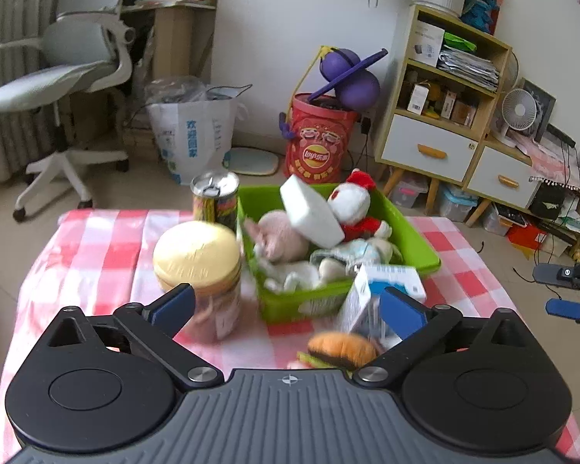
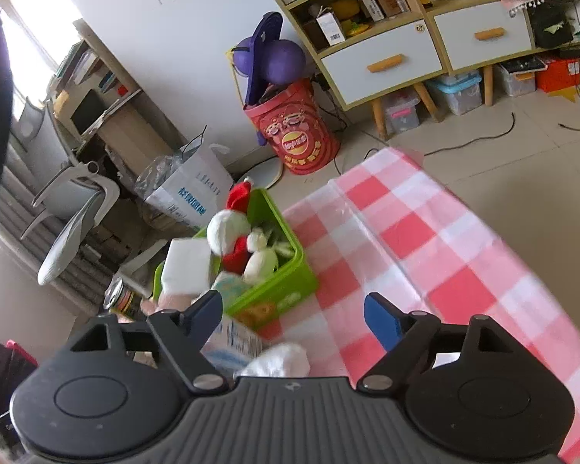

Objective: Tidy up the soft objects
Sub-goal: 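Move the left tool to the burger plush while the right tool approaches the white plush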

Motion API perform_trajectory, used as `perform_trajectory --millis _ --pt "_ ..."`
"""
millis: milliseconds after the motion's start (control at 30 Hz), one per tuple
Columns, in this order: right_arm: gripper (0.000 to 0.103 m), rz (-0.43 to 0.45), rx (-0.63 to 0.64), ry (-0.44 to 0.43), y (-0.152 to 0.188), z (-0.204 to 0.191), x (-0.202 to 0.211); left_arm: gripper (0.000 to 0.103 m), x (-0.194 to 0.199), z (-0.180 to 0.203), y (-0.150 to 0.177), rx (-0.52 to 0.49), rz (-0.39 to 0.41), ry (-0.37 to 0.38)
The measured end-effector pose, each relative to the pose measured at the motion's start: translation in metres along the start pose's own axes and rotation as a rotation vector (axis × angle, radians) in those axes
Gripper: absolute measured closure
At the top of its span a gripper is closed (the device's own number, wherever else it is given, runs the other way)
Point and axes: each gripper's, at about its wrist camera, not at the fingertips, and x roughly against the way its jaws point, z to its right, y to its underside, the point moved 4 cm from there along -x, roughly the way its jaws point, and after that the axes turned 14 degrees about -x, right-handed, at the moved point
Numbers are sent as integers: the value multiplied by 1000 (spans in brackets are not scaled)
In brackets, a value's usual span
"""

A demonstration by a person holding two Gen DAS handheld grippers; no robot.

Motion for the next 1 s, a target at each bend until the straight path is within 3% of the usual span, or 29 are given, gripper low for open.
perform_trajectory --millis 500,833,1000 --pt "44 -33 48 12 63 18 7 5 15 17 63 18 -24 -7" --pt "44 -47 134 32 93 24 -9 5 -15 34 106 -34 -89 -20" --pt "44 -51 130 48 100 24 -22 5 -30 39 113 -40 -49 -13"
